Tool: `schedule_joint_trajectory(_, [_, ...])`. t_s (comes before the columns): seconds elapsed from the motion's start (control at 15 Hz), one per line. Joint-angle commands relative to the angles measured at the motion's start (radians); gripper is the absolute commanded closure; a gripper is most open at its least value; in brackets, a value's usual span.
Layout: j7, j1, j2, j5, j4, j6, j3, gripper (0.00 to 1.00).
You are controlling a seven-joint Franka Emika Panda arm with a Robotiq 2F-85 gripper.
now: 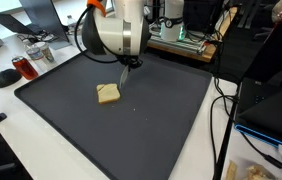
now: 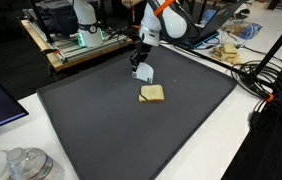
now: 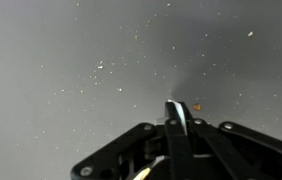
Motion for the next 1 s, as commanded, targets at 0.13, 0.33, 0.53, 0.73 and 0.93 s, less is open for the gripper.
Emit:
schedule_joint_trajectory(0.13, [-0.049,0.002,-0.043,0.007,-0.022,0.011,-0.016,0.99])
schedule_joint_trajectory(0.33, [-0.049,-0.022,-0.051,0.019,-0.003,0.011,0.005,0.99])
schedule_joint_trajectory(0.53, [-0.055,-0.08,-0.045,0.047,0.042,0.017,0.056,0.99])
schedule_joint_trajectory(0.73, [-0.06,-0.151,-0.031,0.118,0.078,0.018,0.112,0.99])
schedule_joint_trajectory(0.93, [0.008,-0.346,0.047,0.054,0.098,0.027,0.303,0.99])
